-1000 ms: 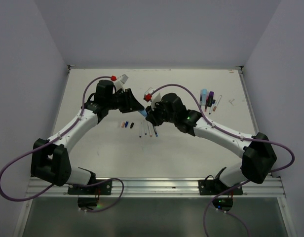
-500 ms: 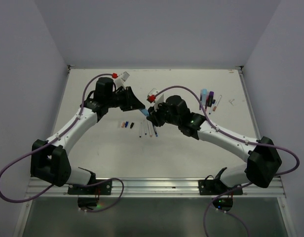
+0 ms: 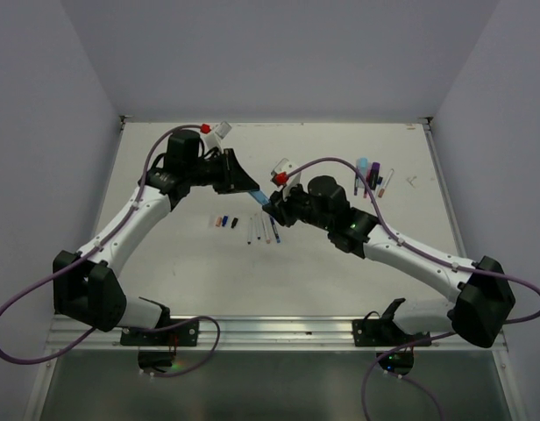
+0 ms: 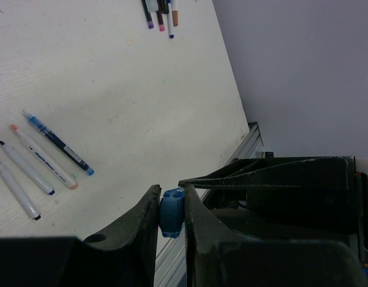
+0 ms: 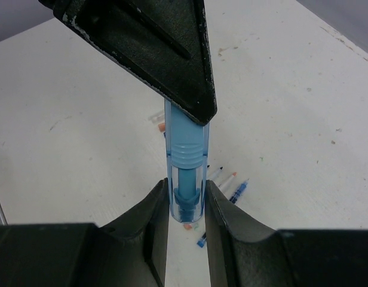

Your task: Open the pen caps

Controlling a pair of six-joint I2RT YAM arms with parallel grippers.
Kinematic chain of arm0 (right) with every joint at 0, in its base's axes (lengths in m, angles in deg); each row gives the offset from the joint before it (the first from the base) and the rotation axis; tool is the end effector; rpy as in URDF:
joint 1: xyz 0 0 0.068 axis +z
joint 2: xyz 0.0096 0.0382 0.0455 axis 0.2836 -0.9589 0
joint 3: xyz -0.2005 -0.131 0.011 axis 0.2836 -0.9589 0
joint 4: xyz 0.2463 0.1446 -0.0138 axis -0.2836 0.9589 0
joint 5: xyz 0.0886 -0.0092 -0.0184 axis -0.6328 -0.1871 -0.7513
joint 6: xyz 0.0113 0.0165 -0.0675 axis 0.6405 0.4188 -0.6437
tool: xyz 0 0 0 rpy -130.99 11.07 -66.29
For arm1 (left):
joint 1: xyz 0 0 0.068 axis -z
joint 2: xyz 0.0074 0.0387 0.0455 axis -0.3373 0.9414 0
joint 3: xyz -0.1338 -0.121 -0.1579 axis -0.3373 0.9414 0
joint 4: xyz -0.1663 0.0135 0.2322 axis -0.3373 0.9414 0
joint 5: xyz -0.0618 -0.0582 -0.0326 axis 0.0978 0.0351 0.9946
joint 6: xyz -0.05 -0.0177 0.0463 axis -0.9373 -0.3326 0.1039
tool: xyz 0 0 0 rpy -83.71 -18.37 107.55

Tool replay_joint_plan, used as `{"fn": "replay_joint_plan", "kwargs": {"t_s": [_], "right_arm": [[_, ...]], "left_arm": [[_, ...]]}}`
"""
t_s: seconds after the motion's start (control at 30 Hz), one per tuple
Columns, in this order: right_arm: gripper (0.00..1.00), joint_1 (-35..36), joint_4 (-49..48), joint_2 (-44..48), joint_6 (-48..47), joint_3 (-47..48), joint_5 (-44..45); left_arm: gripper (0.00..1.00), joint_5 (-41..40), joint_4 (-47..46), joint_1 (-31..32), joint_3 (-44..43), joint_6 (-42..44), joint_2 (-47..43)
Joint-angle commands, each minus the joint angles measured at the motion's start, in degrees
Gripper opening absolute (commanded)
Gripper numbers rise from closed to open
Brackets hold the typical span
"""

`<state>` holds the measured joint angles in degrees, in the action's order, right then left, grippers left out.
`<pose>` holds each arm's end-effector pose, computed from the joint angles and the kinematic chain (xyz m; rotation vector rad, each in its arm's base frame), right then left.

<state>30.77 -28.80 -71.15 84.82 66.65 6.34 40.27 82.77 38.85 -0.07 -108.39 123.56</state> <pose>0.2378 0.2665 0.2603 -0.8637 1.7119 0.6484 0.3261 -0.1524 0.2754 0.0996 2.2708 -1.2954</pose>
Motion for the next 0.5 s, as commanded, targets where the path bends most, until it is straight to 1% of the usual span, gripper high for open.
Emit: {"fn": "replay_joint_plan", "kwargs": {"t_s": [0.0,0.23,0.47], "right_arm": [[0.12,0.0,6.1,2.3,-0.7,-2.1,0.5],[0.12,0.0,6.7,2.4,-0.9,-3.4,0.7],[0.11,0.0,7.2,3.8,-0.7,-4.4,1.6]], "left_arm": [[0.0,-4.3,-0.5,-3.8,-4.4,1.9,-1.8],[0.0,-6.3,1.7,-4.5,-7.3,3.0,-2.0],[0.0,-7.0,2.8,-5.8,-8.1,3.7,-2.6]]}}
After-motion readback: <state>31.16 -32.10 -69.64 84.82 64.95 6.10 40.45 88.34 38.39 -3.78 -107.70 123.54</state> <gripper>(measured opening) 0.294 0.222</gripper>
